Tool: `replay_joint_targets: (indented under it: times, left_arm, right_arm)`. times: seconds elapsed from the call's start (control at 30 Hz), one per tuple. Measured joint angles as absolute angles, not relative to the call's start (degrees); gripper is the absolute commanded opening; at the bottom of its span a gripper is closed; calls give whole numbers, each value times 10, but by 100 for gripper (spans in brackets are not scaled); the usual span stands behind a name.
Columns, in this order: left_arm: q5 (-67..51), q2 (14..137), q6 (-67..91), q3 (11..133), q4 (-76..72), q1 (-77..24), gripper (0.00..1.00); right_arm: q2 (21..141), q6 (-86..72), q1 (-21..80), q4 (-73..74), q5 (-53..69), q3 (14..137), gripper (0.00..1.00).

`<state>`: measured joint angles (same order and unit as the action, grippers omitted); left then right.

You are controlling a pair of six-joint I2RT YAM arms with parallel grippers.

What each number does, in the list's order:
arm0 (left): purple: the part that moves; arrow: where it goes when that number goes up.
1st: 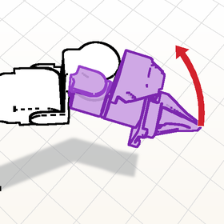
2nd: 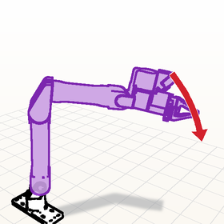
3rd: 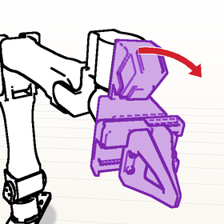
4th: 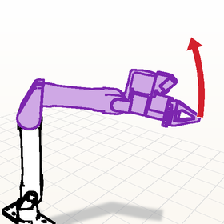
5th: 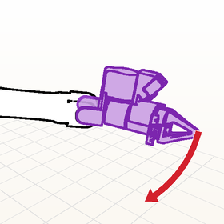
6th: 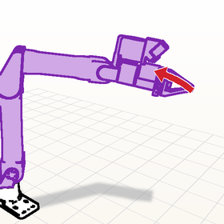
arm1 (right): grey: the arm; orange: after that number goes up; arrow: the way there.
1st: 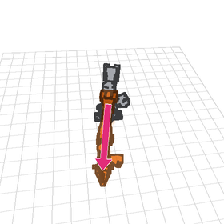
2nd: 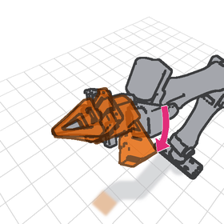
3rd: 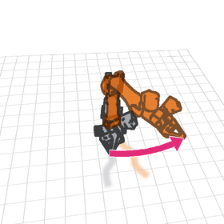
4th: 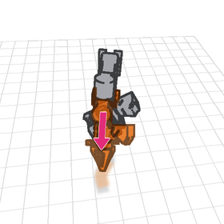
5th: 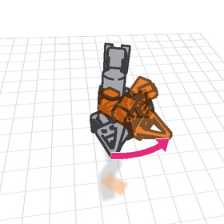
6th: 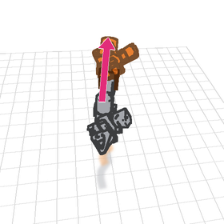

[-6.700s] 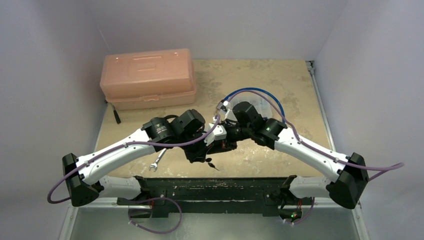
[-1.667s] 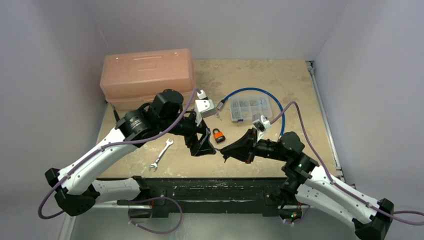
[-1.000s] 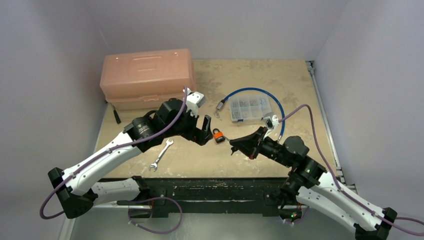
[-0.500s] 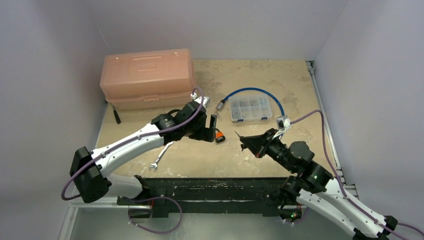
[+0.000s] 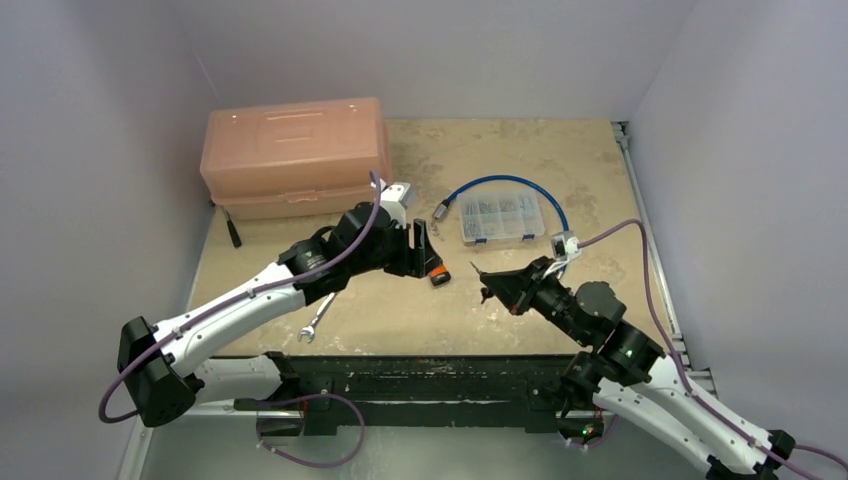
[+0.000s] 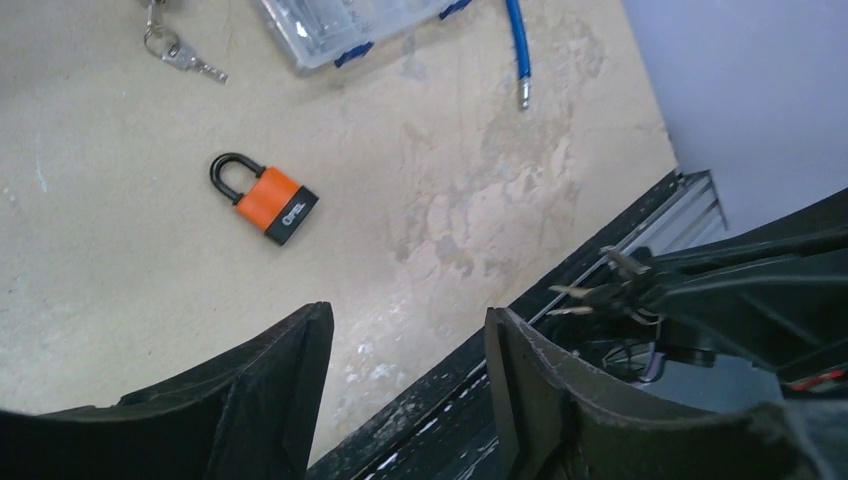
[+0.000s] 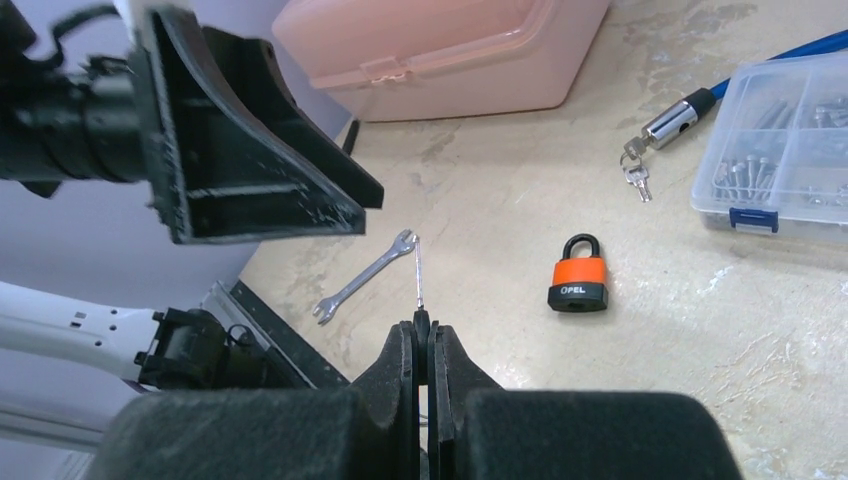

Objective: Unlock with the key

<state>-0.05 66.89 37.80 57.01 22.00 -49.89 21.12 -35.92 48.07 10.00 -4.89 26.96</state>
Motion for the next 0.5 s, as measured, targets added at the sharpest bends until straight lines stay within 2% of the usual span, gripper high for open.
replay_joint_targets:
  times: [0.17,0.5]
  left_arm:
    - [9,692,448,622,246,-499,61]
    - [-7,688,618,604,225,-499,56]
  right_arm:
    - [252,-320,481,64,-49,270,0]
    - [334,-221,485,-18,-48,270,0]
